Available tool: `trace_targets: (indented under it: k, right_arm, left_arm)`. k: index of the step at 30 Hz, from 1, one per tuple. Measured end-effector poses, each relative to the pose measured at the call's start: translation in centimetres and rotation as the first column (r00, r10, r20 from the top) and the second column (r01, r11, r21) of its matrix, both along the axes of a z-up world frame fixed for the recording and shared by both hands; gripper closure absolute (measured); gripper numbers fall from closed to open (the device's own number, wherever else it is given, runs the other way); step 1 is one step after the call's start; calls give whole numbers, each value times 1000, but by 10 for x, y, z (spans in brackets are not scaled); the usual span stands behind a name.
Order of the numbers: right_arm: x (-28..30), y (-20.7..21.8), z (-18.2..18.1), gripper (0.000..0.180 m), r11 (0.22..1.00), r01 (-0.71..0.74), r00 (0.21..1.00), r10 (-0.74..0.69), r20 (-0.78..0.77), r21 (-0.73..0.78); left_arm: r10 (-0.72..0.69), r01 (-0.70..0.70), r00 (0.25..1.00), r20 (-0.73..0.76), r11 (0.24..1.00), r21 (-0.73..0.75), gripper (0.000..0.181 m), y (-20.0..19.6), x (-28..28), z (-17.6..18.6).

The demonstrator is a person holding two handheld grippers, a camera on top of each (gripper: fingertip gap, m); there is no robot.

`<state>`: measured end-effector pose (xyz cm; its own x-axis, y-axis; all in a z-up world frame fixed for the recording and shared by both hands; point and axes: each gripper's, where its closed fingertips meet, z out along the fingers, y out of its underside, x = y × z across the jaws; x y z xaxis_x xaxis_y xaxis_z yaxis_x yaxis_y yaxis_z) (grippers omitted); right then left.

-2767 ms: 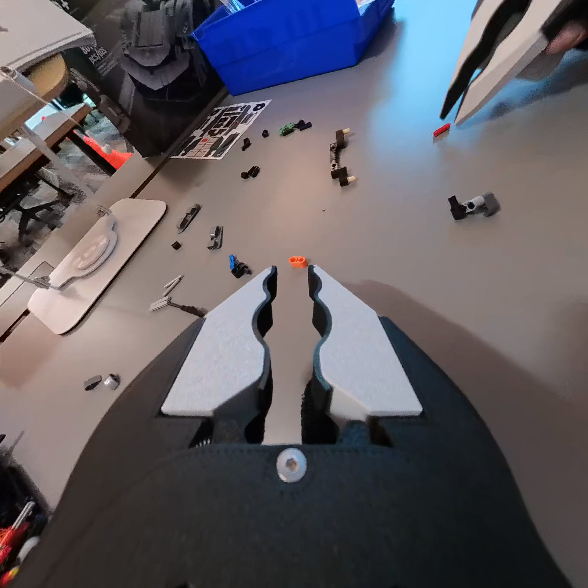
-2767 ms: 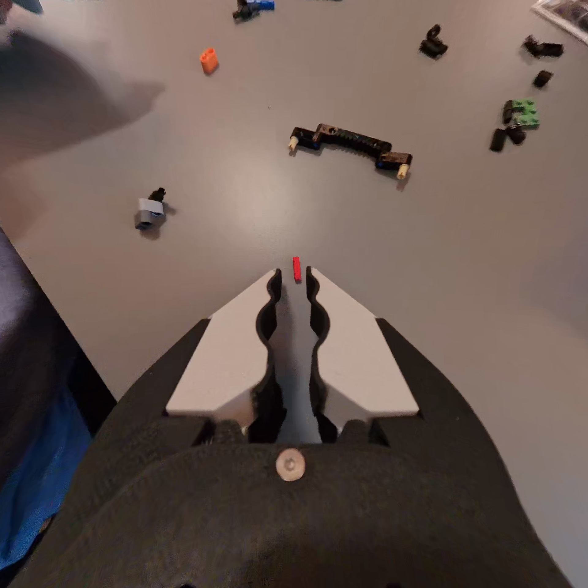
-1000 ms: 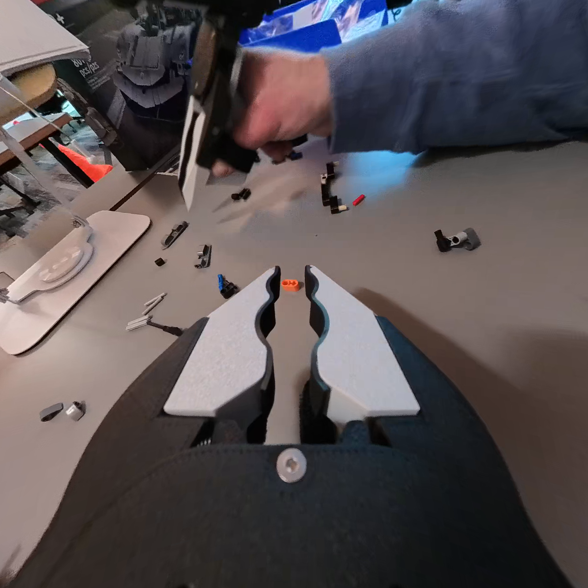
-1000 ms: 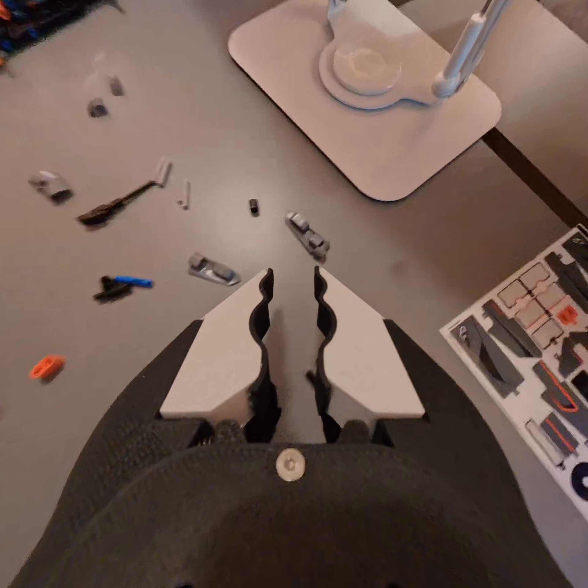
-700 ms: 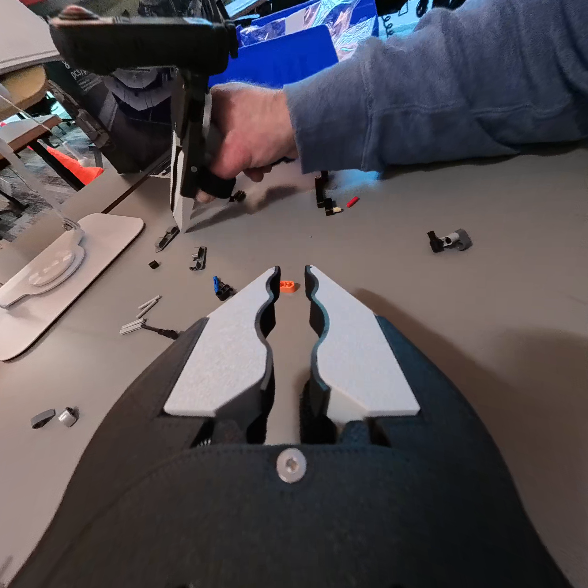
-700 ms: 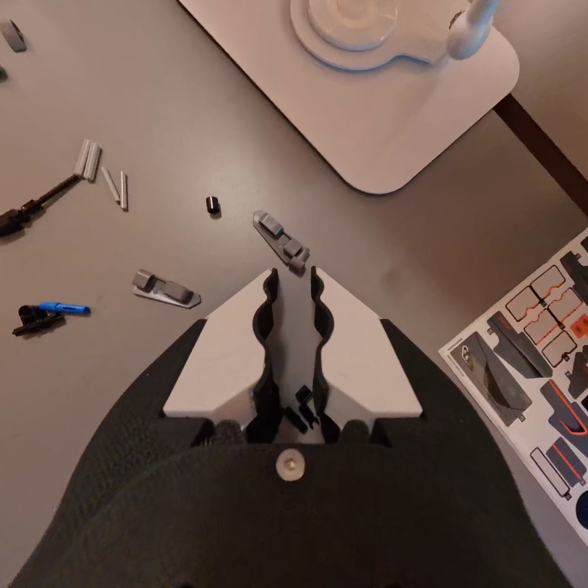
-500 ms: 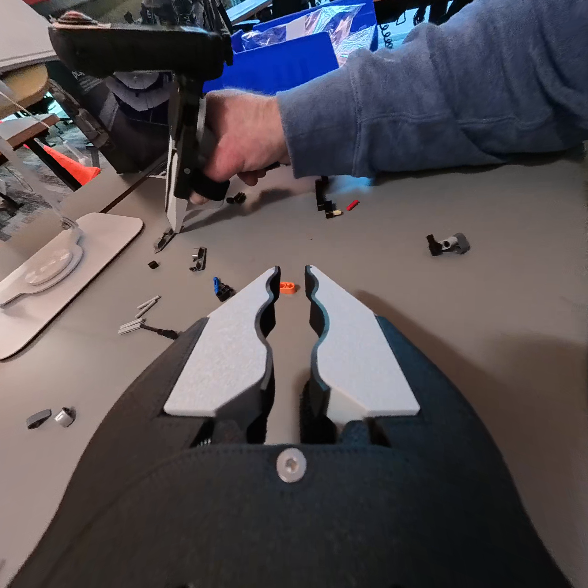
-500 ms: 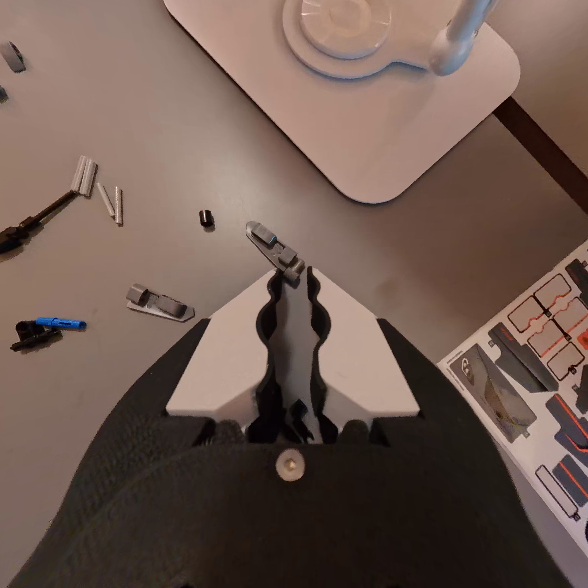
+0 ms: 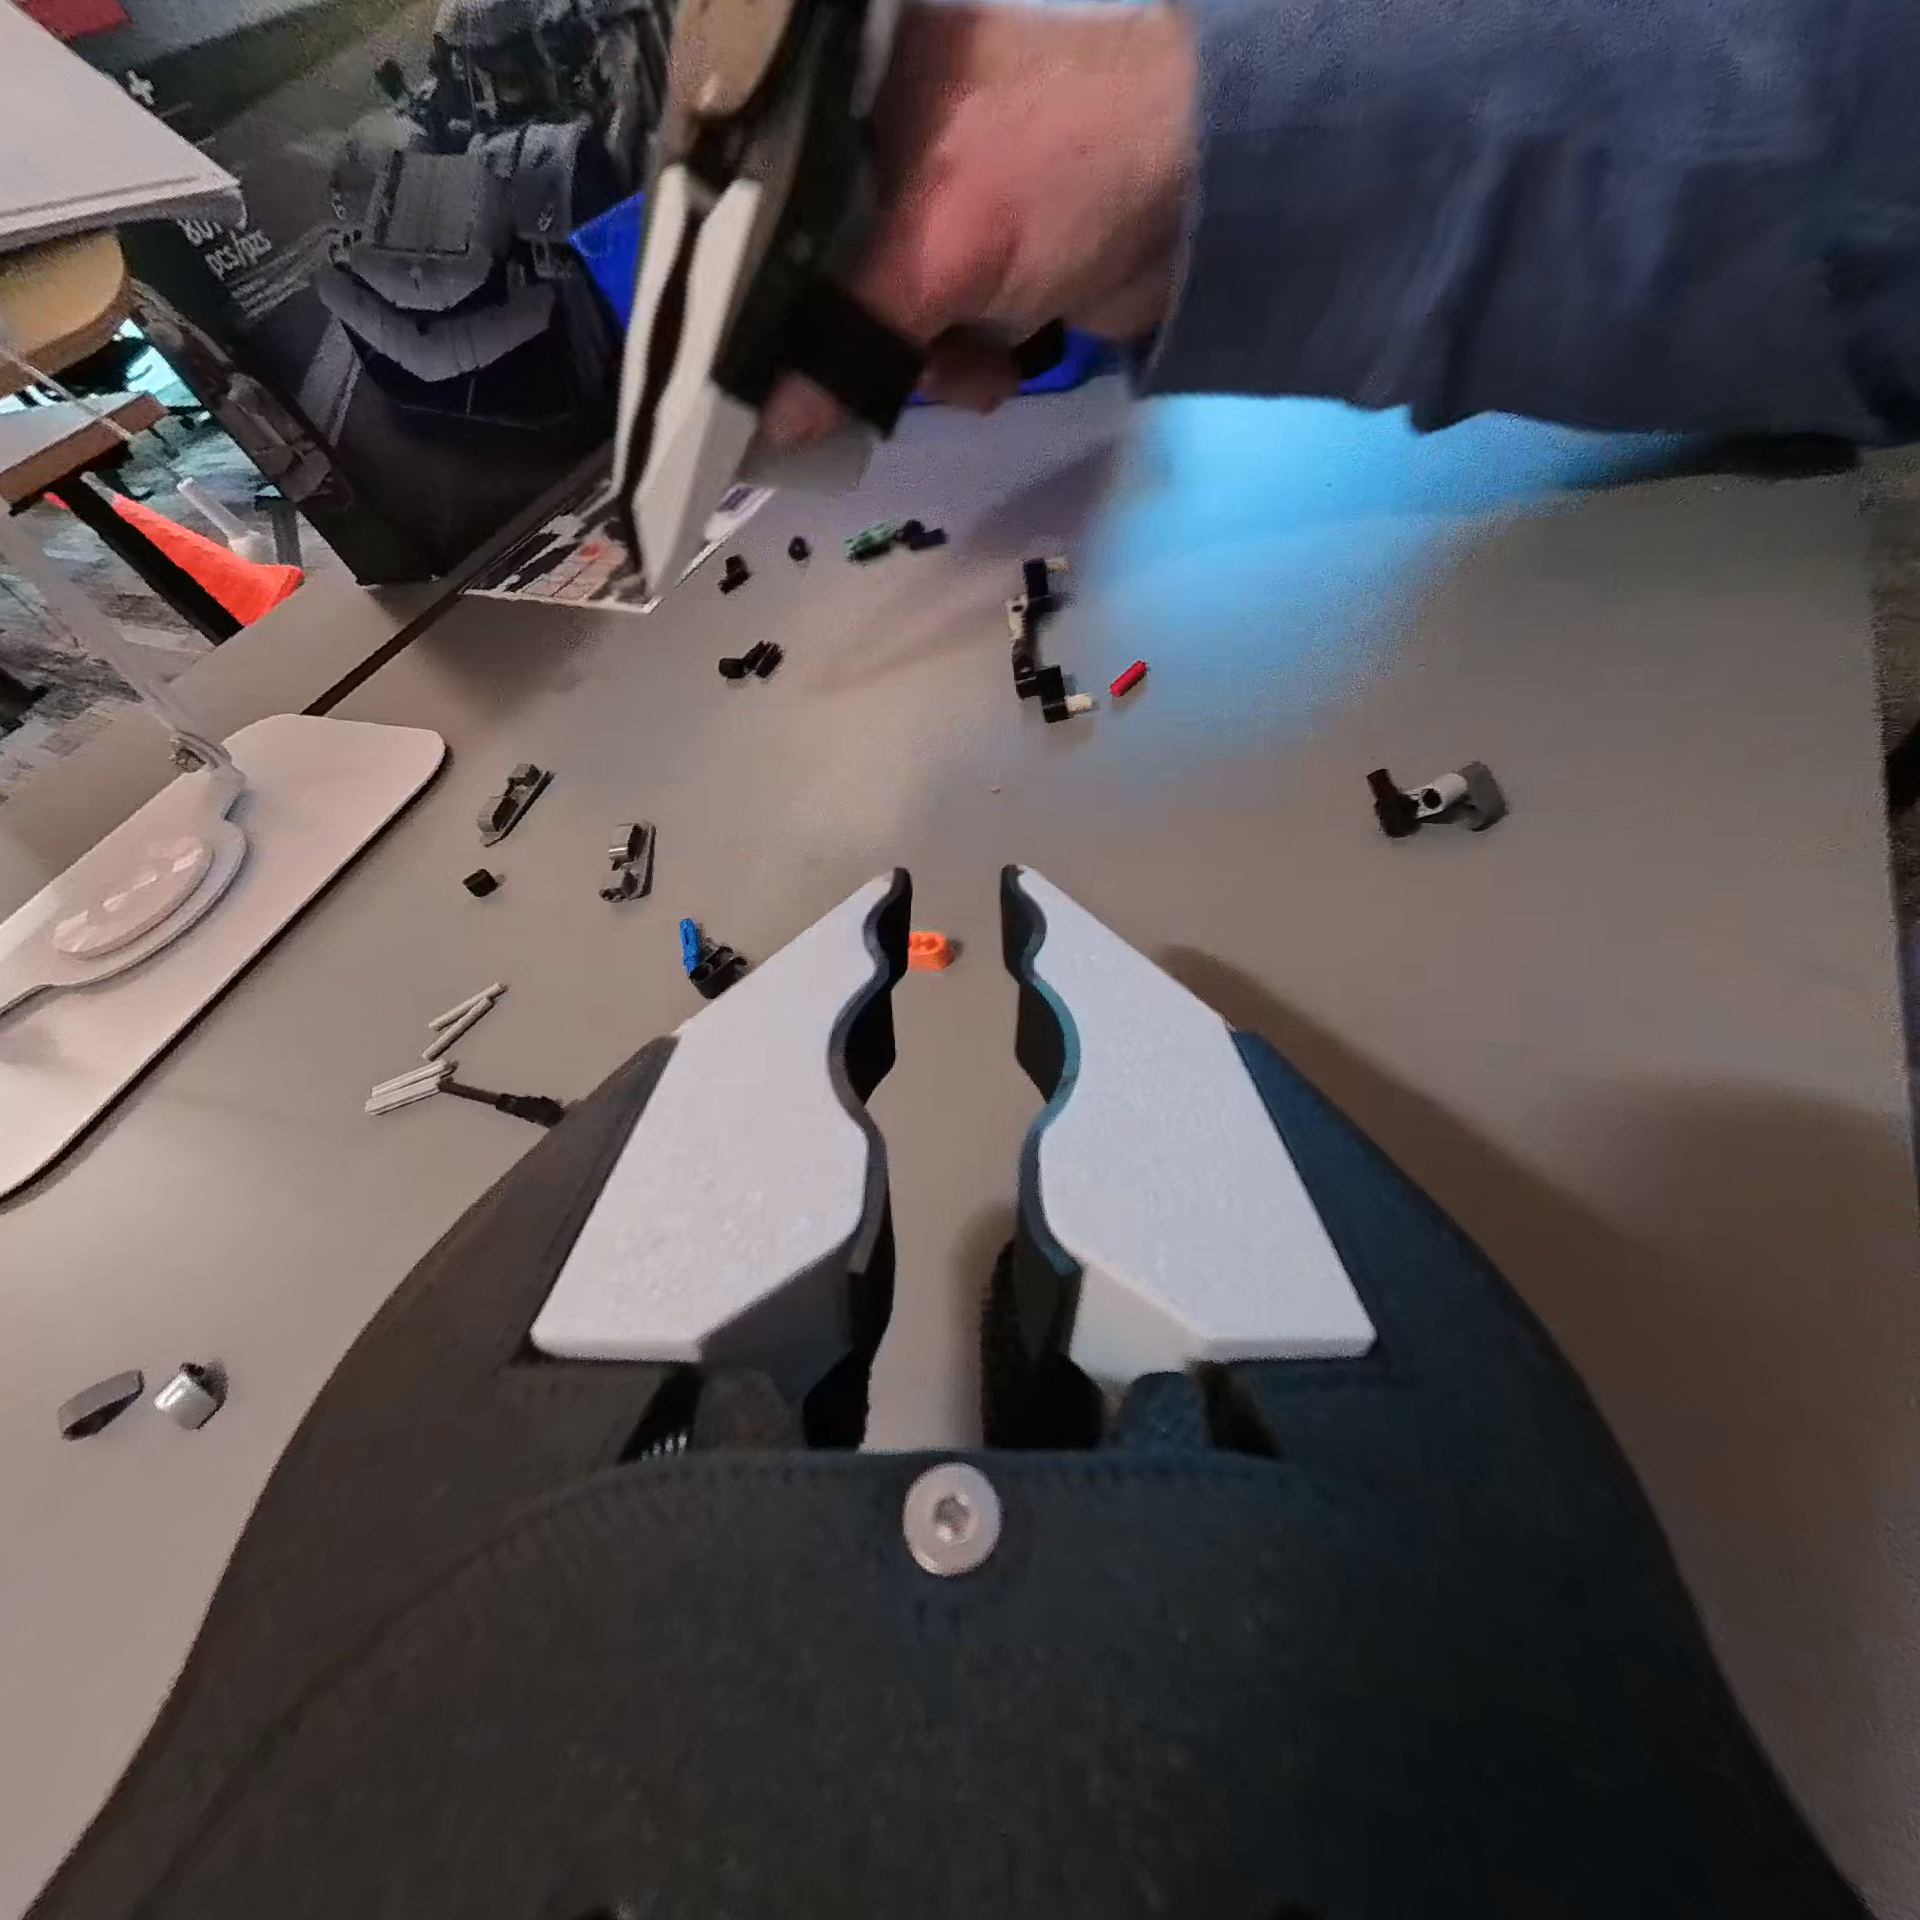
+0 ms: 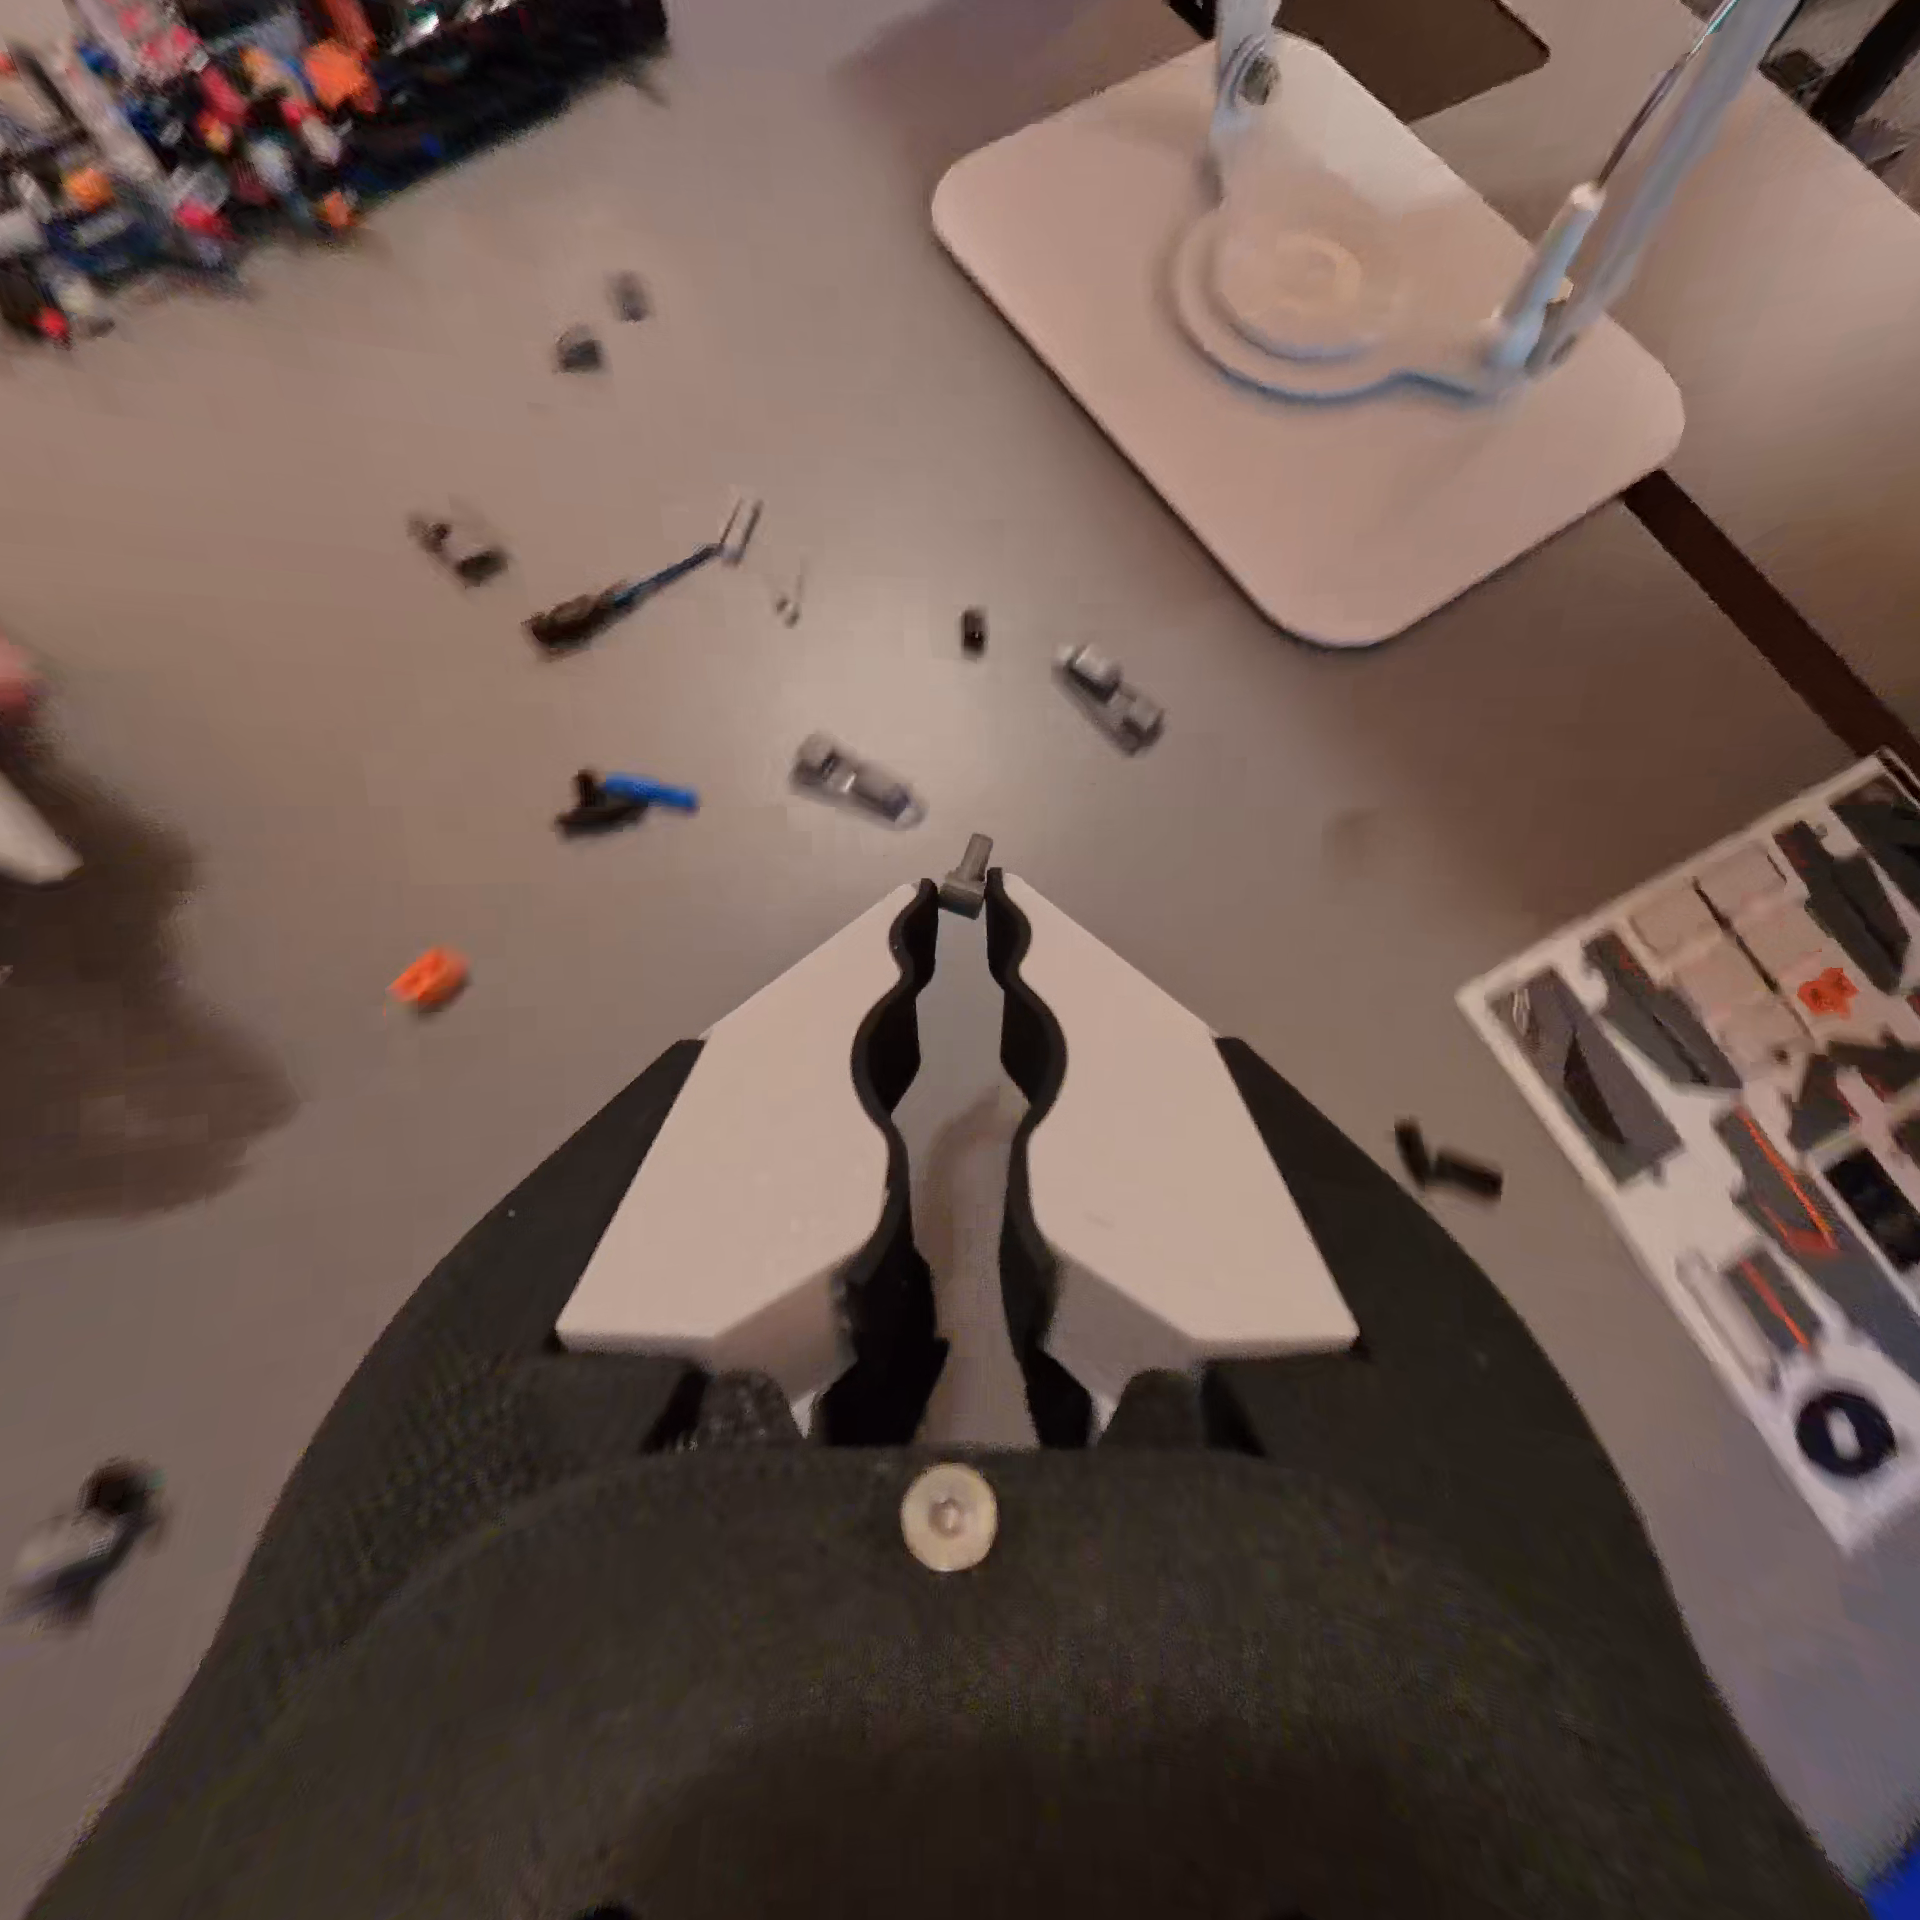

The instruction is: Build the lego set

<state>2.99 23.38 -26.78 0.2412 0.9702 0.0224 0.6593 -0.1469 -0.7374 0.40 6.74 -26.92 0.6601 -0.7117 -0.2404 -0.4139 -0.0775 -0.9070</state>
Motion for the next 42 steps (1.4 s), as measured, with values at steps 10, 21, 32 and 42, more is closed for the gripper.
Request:
trace_targets:
  k: [10, 21, 32, 42]
  right_arm:
    - [114, -161, -12, 173, 994, -68, 997, 72, 41, -86]
    - [127, -220, -43, 173, 979, -132, 991, 131, -16, -156]
    - [118, -226, -56, 172, 966, -183, 983, 179, -37, -185]
    - [116, -225, -59, 172, 959, -203, 979, 196, -54, -199]
  left_arm:
    - [-273, 252, 956, -106, 952, -175, 156, -44, 68, -30]
    - [-396, 404, 798, -455, 911, -84, 157, -50, 100, -37]
    - [-506, 593, 573, -644, 799, -100, 164, -50, 115, -47]
    - [-519, 605, 552, -653, 788, -115, 172, -46, 122, -60]
